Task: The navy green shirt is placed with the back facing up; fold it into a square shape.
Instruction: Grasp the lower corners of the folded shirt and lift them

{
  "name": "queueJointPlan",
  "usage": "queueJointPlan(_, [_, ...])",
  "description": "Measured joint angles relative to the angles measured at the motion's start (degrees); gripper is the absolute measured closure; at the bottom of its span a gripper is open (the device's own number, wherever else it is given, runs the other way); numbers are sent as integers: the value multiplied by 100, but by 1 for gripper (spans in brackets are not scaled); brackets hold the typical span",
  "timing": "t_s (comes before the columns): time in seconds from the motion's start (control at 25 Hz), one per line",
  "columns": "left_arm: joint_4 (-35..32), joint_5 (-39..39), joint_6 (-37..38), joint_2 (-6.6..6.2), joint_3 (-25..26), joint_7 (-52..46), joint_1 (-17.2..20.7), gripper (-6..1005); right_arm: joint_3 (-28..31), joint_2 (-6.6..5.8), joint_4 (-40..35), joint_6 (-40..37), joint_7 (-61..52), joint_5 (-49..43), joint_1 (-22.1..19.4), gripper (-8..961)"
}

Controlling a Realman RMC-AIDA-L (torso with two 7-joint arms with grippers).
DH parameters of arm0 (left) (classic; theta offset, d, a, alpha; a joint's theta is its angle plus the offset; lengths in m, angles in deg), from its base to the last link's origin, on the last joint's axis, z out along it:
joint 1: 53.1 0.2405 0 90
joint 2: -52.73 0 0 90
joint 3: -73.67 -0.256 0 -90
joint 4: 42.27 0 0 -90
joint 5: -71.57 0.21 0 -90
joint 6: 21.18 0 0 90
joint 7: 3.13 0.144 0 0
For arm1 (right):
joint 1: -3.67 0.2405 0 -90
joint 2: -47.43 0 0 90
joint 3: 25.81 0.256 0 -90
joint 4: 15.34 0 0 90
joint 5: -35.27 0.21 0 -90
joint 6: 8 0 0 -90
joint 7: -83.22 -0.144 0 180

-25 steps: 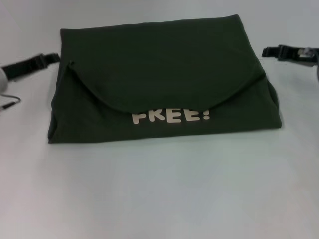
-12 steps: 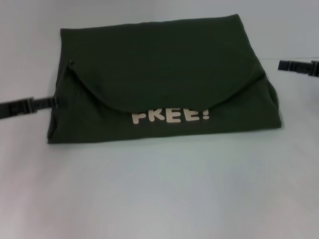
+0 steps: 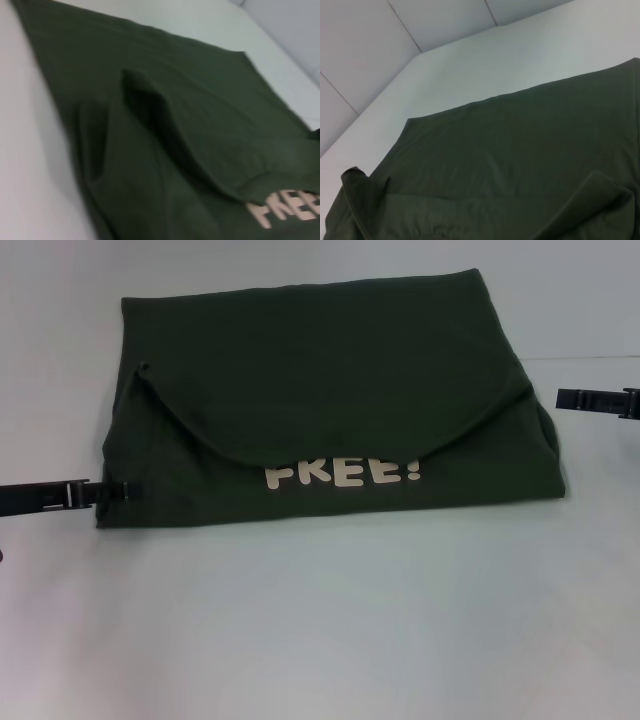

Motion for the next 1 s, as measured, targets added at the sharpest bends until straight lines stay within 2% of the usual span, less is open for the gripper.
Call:
queueJointPlan(0.4, [49,4,-822,110,-538,76,-22,219,-9,-4,4,-30,-13,1,21,78])
queueJointPlan(1.0, [104,4,-983,201,-695,332,-33,225,-22,4,66,-24,11,9,-11,77])
